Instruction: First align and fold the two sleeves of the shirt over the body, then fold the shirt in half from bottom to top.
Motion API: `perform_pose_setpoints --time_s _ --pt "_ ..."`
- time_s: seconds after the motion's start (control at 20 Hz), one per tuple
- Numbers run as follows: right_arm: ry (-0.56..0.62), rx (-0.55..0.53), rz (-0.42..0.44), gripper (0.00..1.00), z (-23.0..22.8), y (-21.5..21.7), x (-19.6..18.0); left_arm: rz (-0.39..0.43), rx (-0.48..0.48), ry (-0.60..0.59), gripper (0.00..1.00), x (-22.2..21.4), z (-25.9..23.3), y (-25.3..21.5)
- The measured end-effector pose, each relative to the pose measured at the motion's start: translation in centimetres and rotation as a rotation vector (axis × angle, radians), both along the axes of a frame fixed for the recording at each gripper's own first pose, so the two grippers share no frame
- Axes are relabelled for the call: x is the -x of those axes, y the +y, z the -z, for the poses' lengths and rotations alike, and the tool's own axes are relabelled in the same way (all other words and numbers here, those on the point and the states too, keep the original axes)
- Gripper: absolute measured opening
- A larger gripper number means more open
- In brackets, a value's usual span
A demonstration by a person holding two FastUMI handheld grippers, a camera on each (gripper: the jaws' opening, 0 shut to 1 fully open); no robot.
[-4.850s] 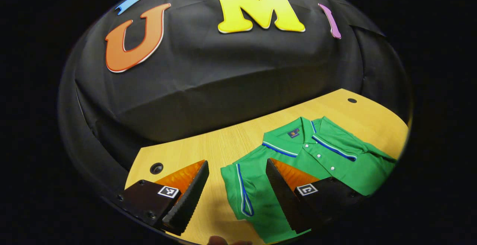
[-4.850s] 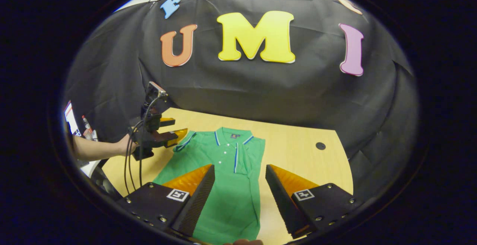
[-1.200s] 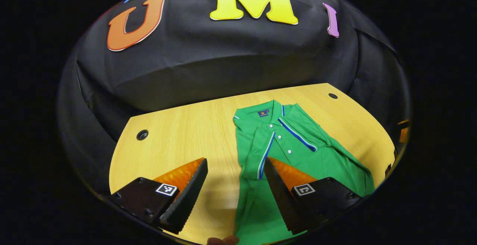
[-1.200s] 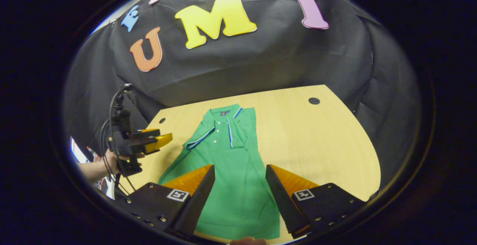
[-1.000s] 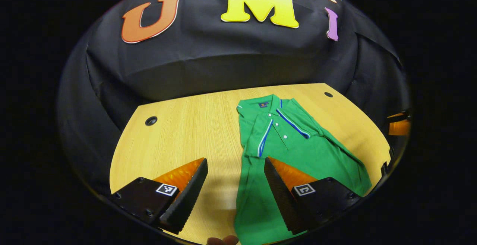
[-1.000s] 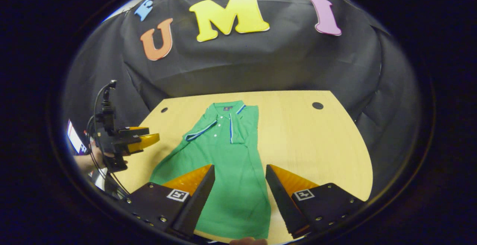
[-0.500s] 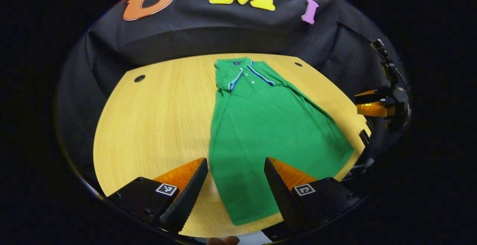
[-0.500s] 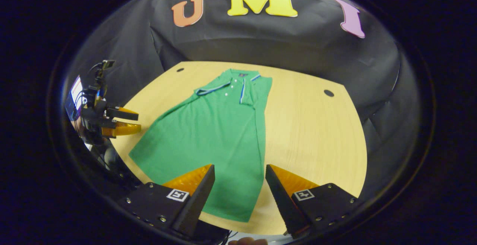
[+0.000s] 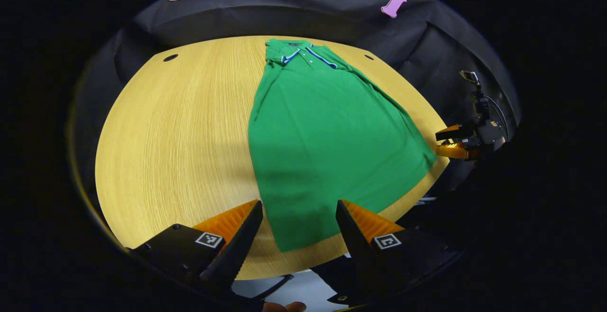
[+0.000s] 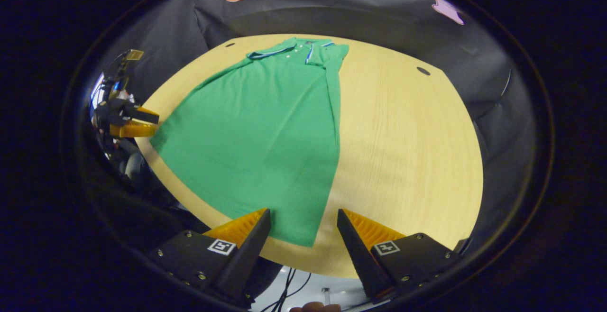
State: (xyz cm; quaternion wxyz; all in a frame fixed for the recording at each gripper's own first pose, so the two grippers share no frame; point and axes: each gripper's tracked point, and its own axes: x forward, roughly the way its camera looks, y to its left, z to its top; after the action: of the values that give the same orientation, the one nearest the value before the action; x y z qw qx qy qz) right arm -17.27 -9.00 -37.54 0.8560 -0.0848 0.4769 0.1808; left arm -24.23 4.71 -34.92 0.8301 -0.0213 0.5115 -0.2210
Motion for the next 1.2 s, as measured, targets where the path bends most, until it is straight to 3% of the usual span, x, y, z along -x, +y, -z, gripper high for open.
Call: perform_pose_setpoints --time_s 0.3,0.5,0.65,0.7,0.75,0.85,0.9,0.95,1.05,1.1,1.2 --pt "0.021 -0.001 0.002 0.89 1.7 0.6 0.1 -0.011 -0.014 0.051 0.98 0.7 1.2 0.3" --pt "0.005 0.045 -0.051 0.88 1.8 1.1 0.1 -0.006 -0.069 0.036 0.98 0.7 1.5 0.1" --pt "-0.008 0.061 -0.082 0.87 2.0 1.6 0.4 0.059 -0.197 -0.036 0.85 1.0 2.2 0.4" --pt "-0.008 0.061 -0.08 0.9 2.1 1.7 0.4 0.088 -0.214 -0.065 0.83 1.2 2.2 0.2" --pt "-0.009 0.058 -0.081 0.86 1.9 1.9 0.4 0.085 -0.207 -0.075 0.8 1.4 2.2 -0.4" --pt "-0.007 0.055 -0.092 0.88 2.0 2.2 0.2 0.059 -0.191 -0.089 0.75 1.5 2.1 -0.8" --pt "-0.007 0.054 -0.095 0.78 2.0 2.2 0.1 0.054 -0.189 -0.098 0.66 1.5 2.0 -0.9" --pt "-0.012 0.044 -0.095 0.78 1.9 2.5 -0.3 0.046 -0.186 -0.108 0.59 1.4 2.1 -1.0" --pt "-0.009 0.042 -0.085 0.43 1.9 2.7 -0.4 0.035 -0.166 -0.122 0.43 1.3 2.1 -1.3" --pt "-0.013 0.029 -0.09 0.45 1.8 2.9 -0.6 0.035 -0.153 -0.128 0.38 1.3 2.0 -1.5" --pt "0.004 0.013 -0.063 0.1 1.8 3.1 -1.0 0.011 -0.108 -0.104 0.24 1.1 1.9 -1.5"
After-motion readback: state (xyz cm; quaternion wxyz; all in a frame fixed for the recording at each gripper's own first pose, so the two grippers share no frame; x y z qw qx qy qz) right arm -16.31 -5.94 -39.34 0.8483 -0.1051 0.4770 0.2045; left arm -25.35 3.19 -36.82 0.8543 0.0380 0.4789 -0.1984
